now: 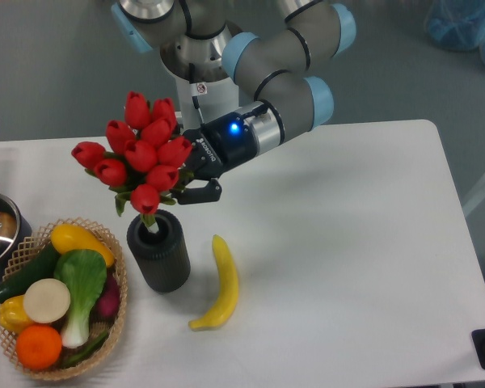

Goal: Insert the flowers into the vase
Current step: 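Lower the tulip stems down into the grey vase opening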

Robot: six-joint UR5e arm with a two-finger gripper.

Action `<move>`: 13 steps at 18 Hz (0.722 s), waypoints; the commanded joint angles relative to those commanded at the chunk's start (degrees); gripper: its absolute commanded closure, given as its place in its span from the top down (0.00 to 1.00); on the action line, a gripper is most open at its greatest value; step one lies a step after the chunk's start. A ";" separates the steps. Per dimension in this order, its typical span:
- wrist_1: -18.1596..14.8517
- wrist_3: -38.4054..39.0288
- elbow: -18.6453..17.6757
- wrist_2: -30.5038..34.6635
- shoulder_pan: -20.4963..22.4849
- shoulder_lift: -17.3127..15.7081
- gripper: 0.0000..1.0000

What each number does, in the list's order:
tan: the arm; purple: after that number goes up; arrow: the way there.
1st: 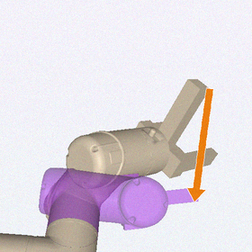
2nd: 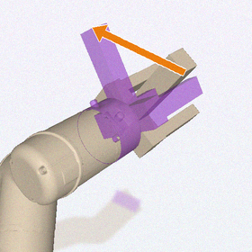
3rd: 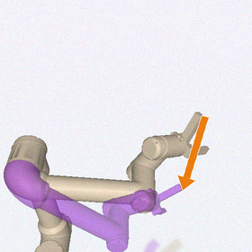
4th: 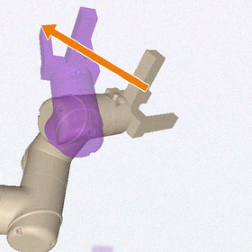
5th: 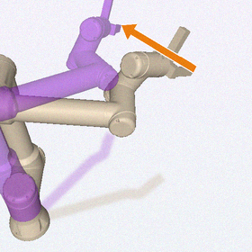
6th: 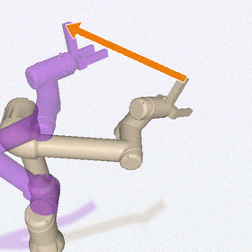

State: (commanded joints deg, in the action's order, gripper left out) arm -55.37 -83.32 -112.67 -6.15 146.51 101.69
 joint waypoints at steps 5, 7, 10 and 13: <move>0.00 -0.61 -0.26 0.26 0.00 1.05 0.45; -0.09 -1.14 -0.35 0.79 0.00 1.49 0.45; 0.00 -1.23 -0.18 0.79 0.00 2.11 0.45; 0.00 -1.58 -0.26 0.88 0.00 2.55 0.45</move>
State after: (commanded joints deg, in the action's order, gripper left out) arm -55.37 -84.90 -112.94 -5.27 146.51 104.24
